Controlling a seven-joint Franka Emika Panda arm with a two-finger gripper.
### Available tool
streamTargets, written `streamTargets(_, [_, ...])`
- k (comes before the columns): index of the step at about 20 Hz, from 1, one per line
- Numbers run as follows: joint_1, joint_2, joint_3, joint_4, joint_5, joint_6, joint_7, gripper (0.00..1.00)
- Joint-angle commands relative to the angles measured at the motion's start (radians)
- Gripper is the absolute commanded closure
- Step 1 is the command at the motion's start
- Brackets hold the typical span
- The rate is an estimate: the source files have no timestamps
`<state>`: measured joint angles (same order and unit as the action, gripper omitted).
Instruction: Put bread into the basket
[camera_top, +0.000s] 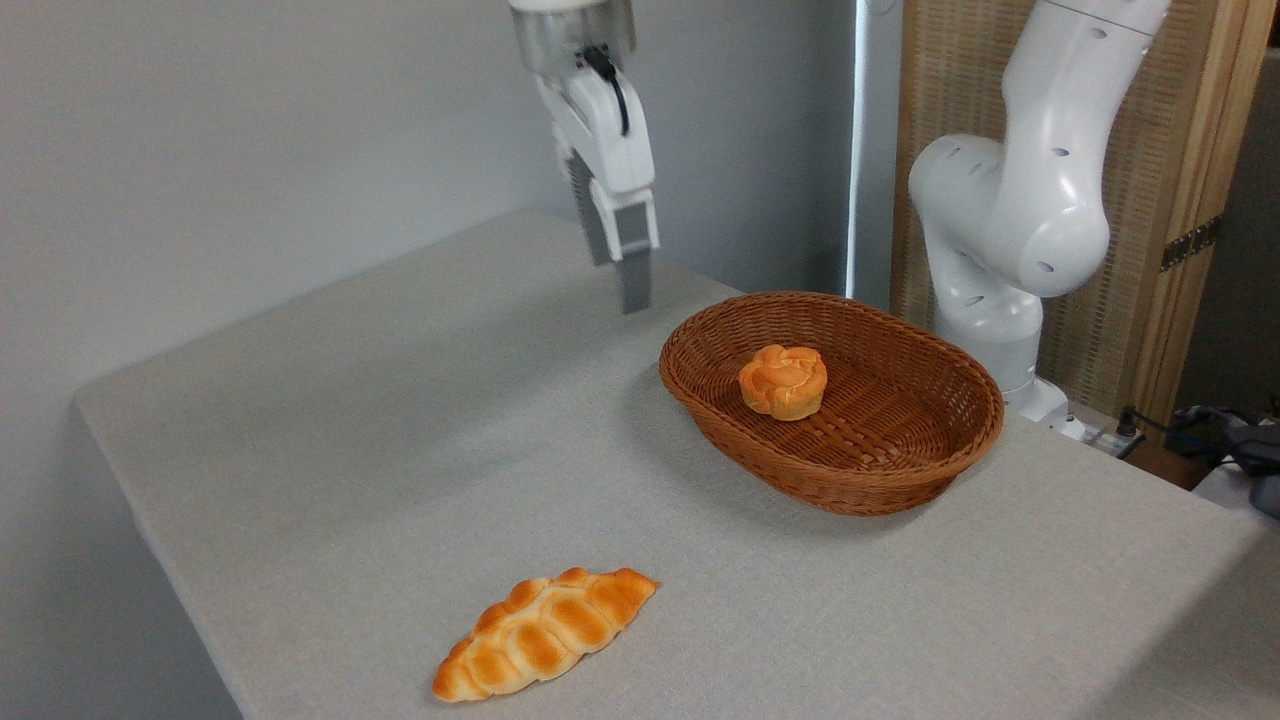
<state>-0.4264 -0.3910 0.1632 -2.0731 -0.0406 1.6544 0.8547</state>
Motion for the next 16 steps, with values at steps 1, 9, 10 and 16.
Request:
streamTargets(1, [-0.008, 0.087, 0.067, 0.172, -0.024, -0.015, -0.014, 0.00])
streamTargets(9, [0.053, 0.285, 0.069, 0.367, -0.015, -0.013, -0.221, 0.00])
streamTargets(10, [0.081, 0.305, 0.046, 0.392, -0.021, -0.013, -0.221, 0.00])
streamTargets(16, [0.147, 0.319, -0.030, 0.413, -0.015, -0.019, -0.232, 0.00])
